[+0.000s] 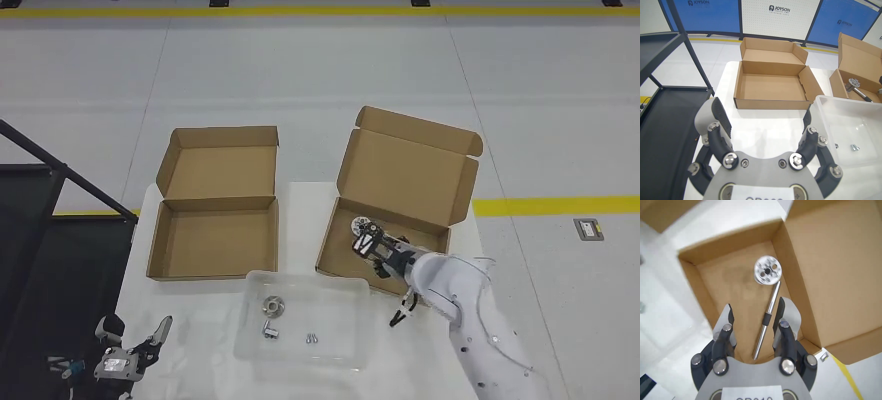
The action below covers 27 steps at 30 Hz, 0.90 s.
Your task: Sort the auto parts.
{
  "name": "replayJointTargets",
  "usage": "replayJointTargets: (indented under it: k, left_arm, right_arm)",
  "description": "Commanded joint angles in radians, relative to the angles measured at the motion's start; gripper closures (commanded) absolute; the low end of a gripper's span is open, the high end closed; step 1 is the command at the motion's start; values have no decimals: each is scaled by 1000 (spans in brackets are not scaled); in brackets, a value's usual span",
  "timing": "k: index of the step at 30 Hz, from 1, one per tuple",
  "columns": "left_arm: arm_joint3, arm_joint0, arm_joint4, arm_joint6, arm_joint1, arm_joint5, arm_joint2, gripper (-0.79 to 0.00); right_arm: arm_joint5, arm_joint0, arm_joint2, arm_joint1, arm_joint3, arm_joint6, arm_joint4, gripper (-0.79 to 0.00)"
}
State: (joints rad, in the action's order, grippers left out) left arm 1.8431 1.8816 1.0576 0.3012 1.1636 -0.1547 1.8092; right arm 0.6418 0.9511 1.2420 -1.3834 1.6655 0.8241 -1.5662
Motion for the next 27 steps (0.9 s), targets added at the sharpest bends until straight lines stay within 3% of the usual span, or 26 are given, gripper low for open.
replayJointTargets:
  k: [1, 5, 10, 12, 15, 17, 22, 27]
  left_arm:
    - [0, 0, 0, 0, 0, 0, 0, -785]
    - [0, 0, 0, 0, 0, 0, 0, -785]
    - [0, 0, 0, 0, 0, 0, 0, -785]
    - [0, 0, 0, 0, 0, 0, 0, -785]
    - [0, 0, 0, 0, 0, 0, 0, -785]
    - [0, 0, 0, 0, 0, 0, 0, -785]
    - [0, 0, 0, 0, 0, 0, 0, -785]
    - [0, 0, 0, 0, 0, 0, 0, -785]
  right_arm:
    - [53, 54, -20, 4, 137, 15, 12, -526]
    - [134, 90, -100, 5, 217, 66, 53, -468]
    - [145, 9, -265, -18, 107, 176, 113, -462]
    - [131, -37, -339, -34, 42, 219, 144, -576]
    - [98, -103, -430, -57, -72, 256, 185, -597]
    - [86, -142, -487, -73, -140, 268, 222, -656]
    - [46, -219, -555, -106, -266, 287, 283, -683]
    - [-8, -263, -598, -130, -346, 285, 286, -486]
